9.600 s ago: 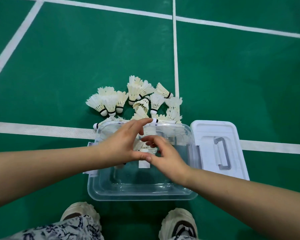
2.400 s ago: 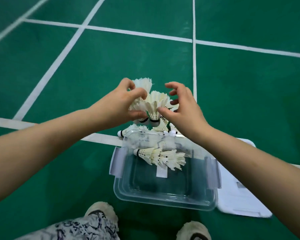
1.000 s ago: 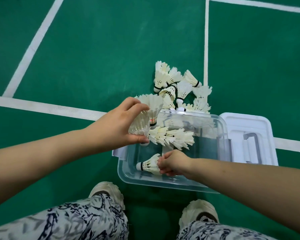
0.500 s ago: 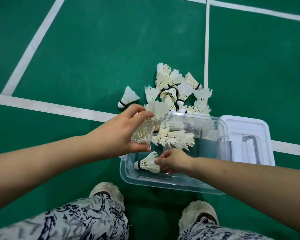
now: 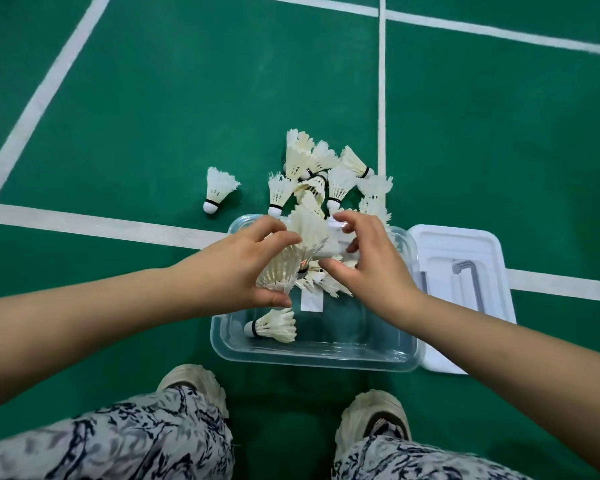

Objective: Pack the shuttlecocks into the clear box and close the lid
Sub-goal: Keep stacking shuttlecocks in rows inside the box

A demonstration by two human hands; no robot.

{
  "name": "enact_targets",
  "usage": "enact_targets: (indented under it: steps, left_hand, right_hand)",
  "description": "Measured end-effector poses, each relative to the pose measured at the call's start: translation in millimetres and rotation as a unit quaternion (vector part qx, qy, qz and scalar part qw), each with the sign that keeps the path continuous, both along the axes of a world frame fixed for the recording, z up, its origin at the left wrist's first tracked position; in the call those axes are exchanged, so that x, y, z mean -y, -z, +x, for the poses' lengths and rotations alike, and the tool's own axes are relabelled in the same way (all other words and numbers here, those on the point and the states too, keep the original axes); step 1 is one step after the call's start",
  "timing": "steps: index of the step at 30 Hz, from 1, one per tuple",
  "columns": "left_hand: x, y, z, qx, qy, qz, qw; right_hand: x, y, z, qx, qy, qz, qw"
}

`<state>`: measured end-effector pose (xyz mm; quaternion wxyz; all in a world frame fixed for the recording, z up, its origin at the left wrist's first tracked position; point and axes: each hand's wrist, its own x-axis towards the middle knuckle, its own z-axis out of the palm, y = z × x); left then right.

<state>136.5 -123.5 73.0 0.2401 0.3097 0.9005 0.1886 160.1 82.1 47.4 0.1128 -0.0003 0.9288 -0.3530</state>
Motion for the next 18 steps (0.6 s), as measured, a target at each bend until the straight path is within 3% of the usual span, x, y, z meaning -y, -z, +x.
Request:
enact_targets:
  steps: [5, 11, 18]
  left_hand:
    - [-15, 3, 6, 0.001, 0.033, -0.014, 0.999]
    - [-27, 2, 9, -0.022, 0.018, -0.010, 1.000]
    - [-24, 6, 5, -0.043, 0.003, -0.052, 0.998]
  right_hand:
    - [-14, 5, 7, -0.053, -0.050, 0.057, 0.996]
    - [-30, 13, 15, -0.091, -0.062, 0.050, 0.993]
    - [-27, 25, 28, 0.050, -0.113, 0.075, 0.989]
